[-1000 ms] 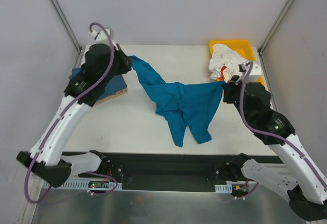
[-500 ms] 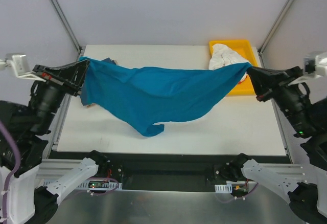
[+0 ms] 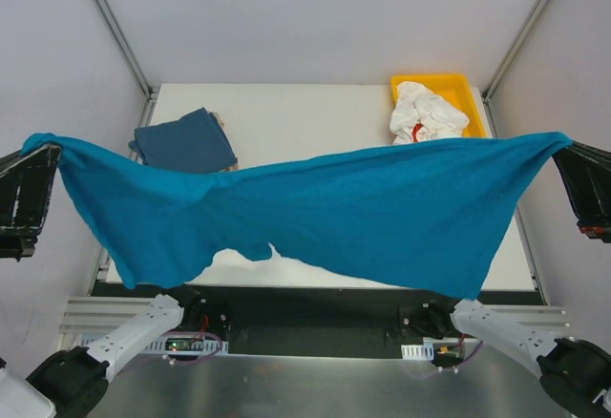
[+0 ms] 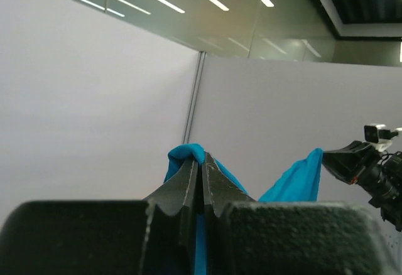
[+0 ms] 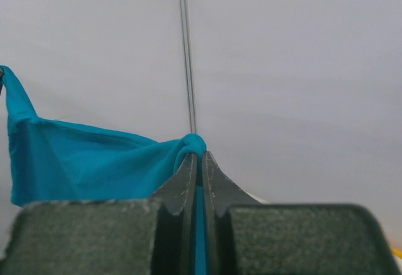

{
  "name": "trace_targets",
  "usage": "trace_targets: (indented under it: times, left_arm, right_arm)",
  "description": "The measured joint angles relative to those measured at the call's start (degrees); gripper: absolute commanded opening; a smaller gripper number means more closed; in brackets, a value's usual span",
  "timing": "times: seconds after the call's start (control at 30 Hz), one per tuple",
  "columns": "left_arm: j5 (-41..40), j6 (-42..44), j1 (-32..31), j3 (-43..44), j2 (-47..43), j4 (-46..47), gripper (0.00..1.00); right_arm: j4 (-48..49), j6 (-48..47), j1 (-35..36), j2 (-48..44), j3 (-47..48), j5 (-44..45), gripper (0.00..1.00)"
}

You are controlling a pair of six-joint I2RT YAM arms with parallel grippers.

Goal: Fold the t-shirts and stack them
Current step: Flatten out the tshirt

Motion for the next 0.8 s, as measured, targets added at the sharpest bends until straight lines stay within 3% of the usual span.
trace_targets:
  times: [0.13,0.23,0.4,0.47,0.5,0.53,0.57,0.6,0.63,0.7,0.8]
  left_arm:
    - [0.72,0.63,0.0,3.89,2.84,1.05,0.0]
    - [-1.29,2.82,0.0,4.85,6.78,2.12,0.0]
    - [-16.52,9.81,0.0,1.73,18.05,4.59,0.0]
    - [-23.15,13.27,0.83,-0.81,24.87,5.92,0.14]
    - [-25.29,14.32,1.62,-2.01,28.17,6.54,0.41]
    - [-27.15,15.54,2.49,-3.58,33.2,6.82,0.5]
    - [-28.39,16.72,3.45,-5.2,37.59,7.43,0.64]
    - [-28.5,16.61,4.26,-6.88,41.13,8.02,0.99]
    - [-28.48,16.94,5.05,-8.96,45.9,7.98,0.99]
    - [-28.52,16.74,6.43,-12.87,55.01,6.88,0.99]
    - [-28.37,16.41,7.52,-16.17,65.48,2.71,0.99]
  right_arm:
    - [0.0,-1.18,0.0,0.46,-0.52,1.49,0.01]
    - [0.98,-4.09,0.0,1.7,-2.73,7.52,0.01]
    - [6.4,-10.49,-0.15,7.72,-12.11,26.34,0.01]
    - [9.44,-11.63,-1.64,11.93,-17.27,31.8,0.05]
    - [10.82,-11.56,-3.1,14.75,-20.37,33.55,0.07]
    - [11.52,-11.23,-4.79,17.92,-23.06,34.07,0.13]
    - [12.2,-9.9,-7.02,21.14,-25.68,34.16,0.18]
    - [12.66,-8.37,-9.03,24.7,-28.39,33.7,0.24]
    - [12.59,-6.91,-11.21,28.65,-30.84,32.76,0.47]
    - [11.87,-3.98,-14.34,35.54,-33.77,30.77,0.78]
    - [8.44,-1.33,-17.7,45.46,-34.23,28.39,0.93]
